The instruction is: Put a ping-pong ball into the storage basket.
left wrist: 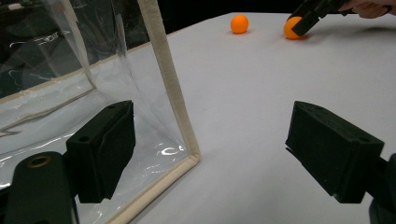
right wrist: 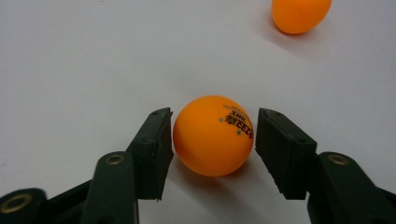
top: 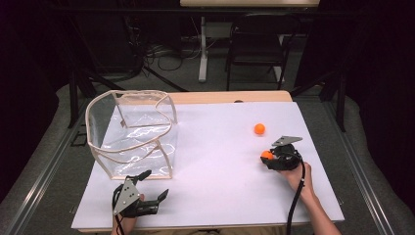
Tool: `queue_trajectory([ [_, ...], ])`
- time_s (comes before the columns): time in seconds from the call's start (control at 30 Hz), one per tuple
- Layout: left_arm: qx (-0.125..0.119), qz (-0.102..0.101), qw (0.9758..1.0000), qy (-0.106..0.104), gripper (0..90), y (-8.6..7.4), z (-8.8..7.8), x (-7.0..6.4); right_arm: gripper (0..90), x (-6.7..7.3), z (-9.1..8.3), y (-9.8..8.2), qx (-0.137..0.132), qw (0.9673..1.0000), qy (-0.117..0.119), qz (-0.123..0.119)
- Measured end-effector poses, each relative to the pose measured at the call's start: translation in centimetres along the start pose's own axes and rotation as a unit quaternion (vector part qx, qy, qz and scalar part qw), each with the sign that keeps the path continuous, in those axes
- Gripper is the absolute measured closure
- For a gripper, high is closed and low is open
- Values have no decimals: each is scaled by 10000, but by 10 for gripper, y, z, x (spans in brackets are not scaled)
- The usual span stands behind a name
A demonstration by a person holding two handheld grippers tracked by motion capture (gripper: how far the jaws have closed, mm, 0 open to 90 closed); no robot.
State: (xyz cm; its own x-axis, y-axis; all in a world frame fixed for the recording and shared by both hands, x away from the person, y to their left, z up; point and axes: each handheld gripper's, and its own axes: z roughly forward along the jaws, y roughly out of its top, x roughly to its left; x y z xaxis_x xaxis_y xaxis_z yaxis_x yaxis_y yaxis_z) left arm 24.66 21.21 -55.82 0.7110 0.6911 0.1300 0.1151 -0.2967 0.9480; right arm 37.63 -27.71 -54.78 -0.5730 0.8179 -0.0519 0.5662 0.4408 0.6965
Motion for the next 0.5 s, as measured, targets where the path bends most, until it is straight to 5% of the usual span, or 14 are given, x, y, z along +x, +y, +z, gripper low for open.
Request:
queue_trajectory([
  [0.5,-9,12,10000,28,158,1,0,0,510,6,-13,8,-240,9994,-39,-236],
])
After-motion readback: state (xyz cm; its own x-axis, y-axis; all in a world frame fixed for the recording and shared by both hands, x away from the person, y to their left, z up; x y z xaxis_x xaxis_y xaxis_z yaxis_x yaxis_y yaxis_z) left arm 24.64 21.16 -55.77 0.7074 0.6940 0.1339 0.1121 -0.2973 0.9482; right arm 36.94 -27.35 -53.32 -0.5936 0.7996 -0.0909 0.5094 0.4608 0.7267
